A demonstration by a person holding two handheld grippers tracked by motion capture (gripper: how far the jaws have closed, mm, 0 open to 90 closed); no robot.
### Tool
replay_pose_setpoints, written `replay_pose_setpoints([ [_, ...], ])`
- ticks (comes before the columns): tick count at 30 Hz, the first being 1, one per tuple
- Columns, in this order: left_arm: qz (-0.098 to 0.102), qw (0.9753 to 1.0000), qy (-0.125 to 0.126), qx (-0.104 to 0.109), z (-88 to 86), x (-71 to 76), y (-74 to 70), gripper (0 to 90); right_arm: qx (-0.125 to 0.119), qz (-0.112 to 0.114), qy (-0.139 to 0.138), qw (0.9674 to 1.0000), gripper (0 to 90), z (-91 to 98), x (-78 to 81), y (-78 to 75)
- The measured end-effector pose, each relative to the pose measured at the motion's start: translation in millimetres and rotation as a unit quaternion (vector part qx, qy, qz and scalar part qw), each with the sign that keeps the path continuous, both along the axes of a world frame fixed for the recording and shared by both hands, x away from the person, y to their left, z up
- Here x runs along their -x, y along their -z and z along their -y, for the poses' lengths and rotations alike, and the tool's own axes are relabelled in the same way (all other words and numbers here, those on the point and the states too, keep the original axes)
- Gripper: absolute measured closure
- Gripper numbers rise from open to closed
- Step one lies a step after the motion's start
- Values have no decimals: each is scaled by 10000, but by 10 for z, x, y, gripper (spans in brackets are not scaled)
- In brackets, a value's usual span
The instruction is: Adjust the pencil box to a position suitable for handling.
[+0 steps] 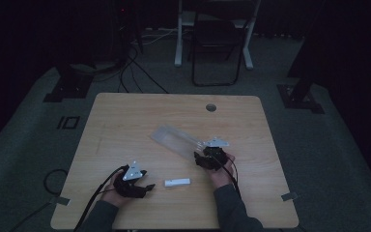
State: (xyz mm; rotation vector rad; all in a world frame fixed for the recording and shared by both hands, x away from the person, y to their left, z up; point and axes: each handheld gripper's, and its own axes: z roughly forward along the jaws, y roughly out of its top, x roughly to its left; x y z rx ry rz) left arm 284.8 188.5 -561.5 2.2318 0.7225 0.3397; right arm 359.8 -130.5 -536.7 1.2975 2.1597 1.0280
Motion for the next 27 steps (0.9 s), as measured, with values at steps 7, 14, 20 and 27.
replay_pose_setpoints([
  [7, 0, 10000, -1, -2, 0, 0, 0, 351, -132, -241, 54, 9996, 398, -13, -74, 99],
  [14, 4, 10000, -33, -8, 9, 0, 0, 349, -86, -353, 24, 9993, 418, -33, -104, 143],
  [20, 10, 9999, -123, -10, 21, 1, -1, 350, -113, -495, 43, 9987, 457, -35, -126, 160],
  [27, 19, 9999, -165, -9, 24, -1, 0, 352, -80, -586, 170, 9981, 524, -37, -176, 179],
])
